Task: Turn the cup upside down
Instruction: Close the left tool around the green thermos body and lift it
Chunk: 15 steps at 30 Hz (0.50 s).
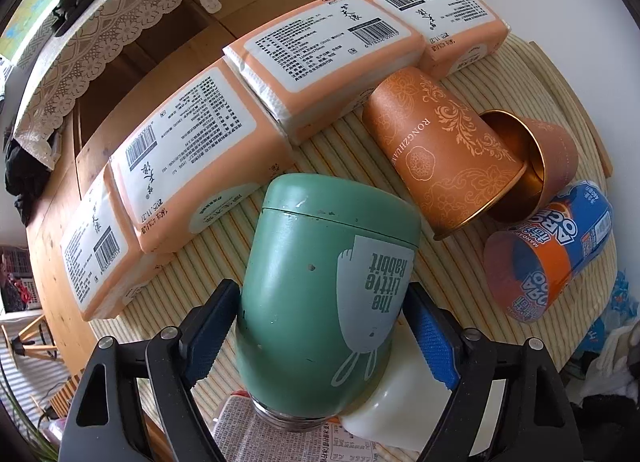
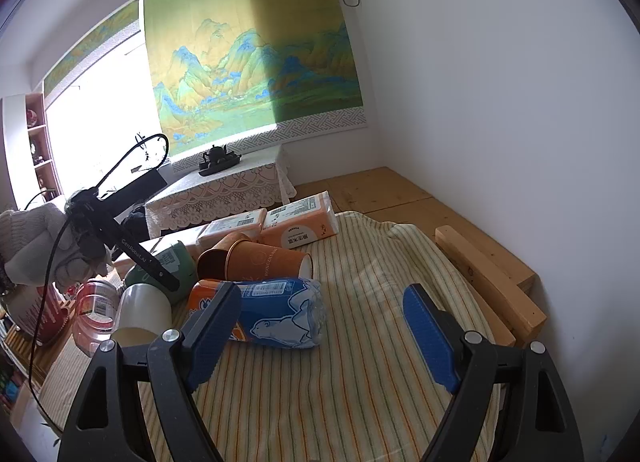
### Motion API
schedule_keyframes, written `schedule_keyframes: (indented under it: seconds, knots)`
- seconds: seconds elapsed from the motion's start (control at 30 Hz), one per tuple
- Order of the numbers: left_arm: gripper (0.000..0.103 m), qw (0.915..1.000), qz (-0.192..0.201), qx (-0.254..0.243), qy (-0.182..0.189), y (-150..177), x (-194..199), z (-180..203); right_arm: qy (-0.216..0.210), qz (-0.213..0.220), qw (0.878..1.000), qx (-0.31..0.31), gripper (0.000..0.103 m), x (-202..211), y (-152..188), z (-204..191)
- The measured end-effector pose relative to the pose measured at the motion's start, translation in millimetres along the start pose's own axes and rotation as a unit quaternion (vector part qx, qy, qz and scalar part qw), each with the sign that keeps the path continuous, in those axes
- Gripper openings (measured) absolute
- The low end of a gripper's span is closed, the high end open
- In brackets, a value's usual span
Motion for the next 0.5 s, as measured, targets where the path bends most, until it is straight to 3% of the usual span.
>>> schedule_keyframes:
  seconds: [0.3,0.5]
  knots:
    - [0.085,0.9985,0.018,-0.028,-0.044,-3.9,8.3,6.8,0.004,-0.005,1.0,-0.006,0.08,-4.4,1.6,2.6]
    - [0.084,0.9974,0.04,-0.034,-0.048,-10.2,28.1,5.5,0.003,-0.009,1.0,-0.005,0.08,-10.2,3.6,0.3]
Point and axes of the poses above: each gripper's, at about its wrist camera, not at the fingertips, and x roughly against the way its jaws point, z to its right, y to its underside, the point moved 8 cm from there along -x, roughly the way its jaws point, and after that the axes turned 5 degrees about -z, right-handed, at the moved point
